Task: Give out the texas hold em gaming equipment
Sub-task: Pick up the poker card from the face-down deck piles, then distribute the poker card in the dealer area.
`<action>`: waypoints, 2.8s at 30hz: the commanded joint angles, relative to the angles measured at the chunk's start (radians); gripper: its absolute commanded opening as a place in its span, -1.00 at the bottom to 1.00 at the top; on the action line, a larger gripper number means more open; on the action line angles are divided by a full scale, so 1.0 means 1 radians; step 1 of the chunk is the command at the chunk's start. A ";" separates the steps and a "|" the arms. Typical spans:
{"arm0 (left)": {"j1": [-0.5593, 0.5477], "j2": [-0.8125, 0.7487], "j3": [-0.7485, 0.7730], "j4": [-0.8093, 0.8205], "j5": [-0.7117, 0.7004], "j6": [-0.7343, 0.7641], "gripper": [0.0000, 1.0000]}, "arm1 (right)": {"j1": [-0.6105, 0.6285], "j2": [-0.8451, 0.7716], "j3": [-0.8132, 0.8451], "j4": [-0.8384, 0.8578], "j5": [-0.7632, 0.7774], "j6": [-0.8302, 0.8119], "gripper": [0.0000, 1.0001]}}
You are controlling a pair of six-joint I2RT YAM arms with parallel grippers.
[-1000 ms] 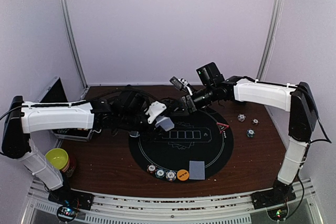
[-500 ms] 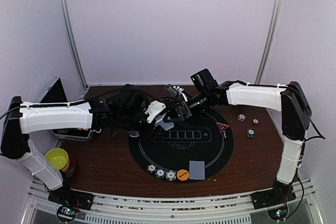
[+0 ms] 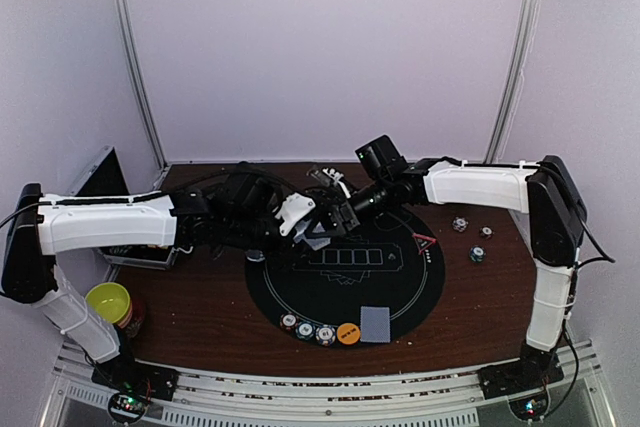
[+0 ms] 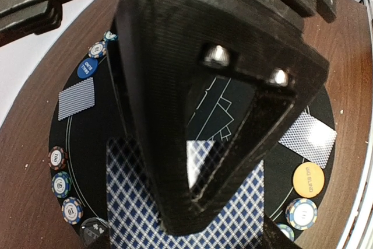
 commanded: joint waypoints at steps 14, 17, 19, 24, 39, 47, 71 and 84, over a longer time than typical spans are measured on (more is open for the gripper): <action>-0.009 -0.036 0.004 0.066 0.006 0.009 0.19 | -0.051 -0.008 -0.024 -0.043 0.080 -0.039 -0.28; -0.009 -0.034 0.004 0.066 0.006 0.009 0.19 | -0.059 -0.013 -0.026 -0.044 0.064 -0.042 -0.33; -0.009 -0.034 0.004 0.066 0.006 0.010 0.19 | -0.059 -0.017 -0.024 -0.049 0.044 -0.046 -0.33; -0.009 -0.034 0.004 0.066 0.002 0.010 0.19 | -0.059 -0.034 -0.015 -0.080 -0.013 -0.064 -0.35; -0.009 -0.029 0.003 0.065 -0.002 0.013 0.19 | -0.072 -0.076 -0.024 -0.119 -0.047 -0.091 -0.90; -0.009 -0.027 0.003 0.065 -0.004 0.015 0.19 | -0.085 -0.096 -0.024 -0.138 -0.094 -0.100 -1.00; -0.009 -0.037 0.005 0.064 -0.010 0.012 0.19 | -0.260 -0.084 -0.120 0.110 -0.057 0.123 -1.00; -0.009 -0.067 0.006 0.064 -0.018 0.014 0.19 | -0.085 0.174 -0.038 0.262 -0.011 0.264 -1.00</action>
